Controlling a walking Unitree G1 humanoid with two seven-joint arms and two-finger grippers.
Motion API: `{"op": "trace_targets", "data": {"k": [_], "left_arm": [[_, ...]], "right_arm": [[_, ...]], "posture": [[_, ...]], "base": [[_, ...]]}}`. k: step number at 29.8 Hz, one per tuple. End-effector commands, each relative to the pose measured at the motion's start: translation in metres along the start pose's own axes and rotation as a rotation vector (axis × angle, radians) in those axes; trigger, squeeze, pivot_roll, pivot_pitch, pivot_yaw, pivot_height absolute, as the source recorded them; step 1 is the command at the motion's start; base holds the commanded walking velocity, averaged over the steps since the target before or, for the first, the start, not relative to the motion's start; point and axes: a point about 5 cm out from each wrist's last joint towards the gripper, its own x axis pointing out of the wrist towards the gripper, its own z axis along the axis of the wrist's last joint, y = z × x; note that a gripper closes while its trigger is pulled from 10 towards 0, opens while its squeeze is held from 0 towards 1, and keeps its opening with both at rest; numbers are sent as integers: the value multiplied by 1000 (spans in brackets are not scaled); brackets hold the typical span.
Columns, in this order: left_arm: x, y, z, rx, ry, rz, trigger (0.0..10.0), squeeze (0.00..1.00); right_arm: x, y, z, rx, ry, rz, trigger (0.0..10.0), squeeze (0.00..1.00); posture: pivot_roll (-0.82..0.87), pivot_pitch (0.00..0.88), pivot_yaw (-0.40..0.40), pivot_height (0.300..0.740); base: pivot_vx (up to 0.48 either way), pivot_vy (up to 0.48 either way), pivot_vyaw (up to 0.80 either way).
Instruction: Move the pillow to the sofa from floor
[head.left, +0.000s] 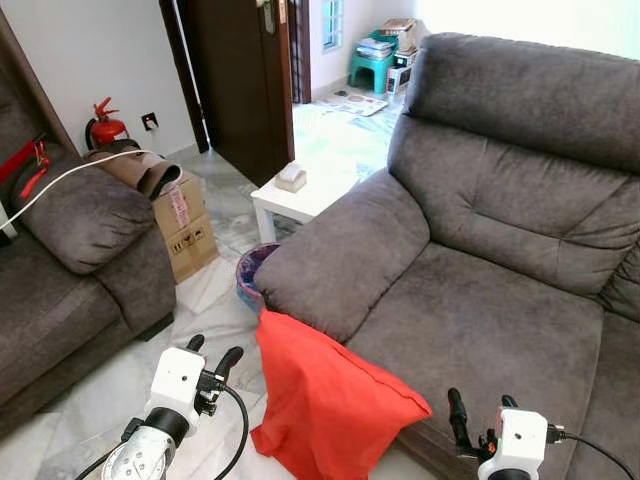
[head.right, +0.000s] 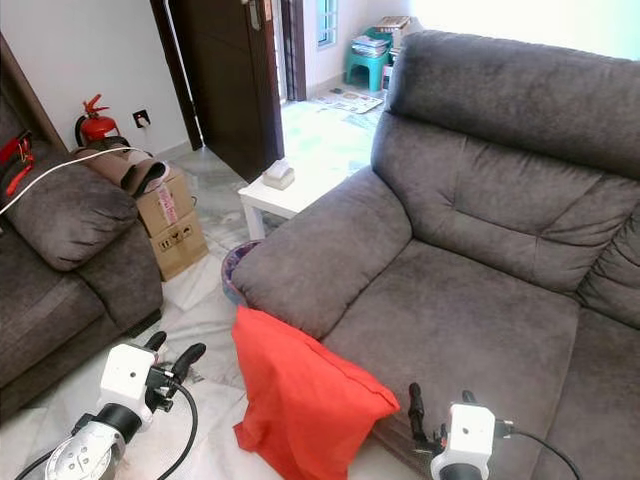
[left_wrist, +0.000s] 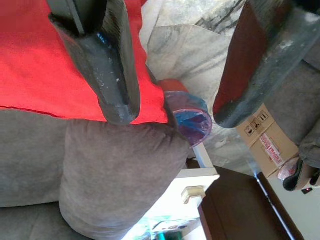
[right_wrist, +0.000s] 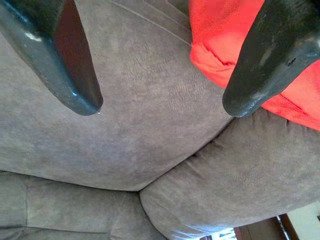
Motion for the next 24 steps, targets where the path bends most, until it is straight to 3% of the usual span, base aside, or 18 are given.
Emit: {"op": "trace_targets", "data": {"k": [1, 24], "left_arm": [[-1, 3, -3, -12, 14, 15, 10000, 0], [-1, 3, -3, -22, 9, 31, 10000, 0]], "right_arm": [[1, 3, 2, 1, -11, 9, 10000, 0], [2, 1, 4, -8, -13, 4, 10000, 0]], "posture": [[-31, 93, 52, 666], [-24, 111, 44, 658]], "base": [[0, 0, 0], [0, 0, 0]]}}
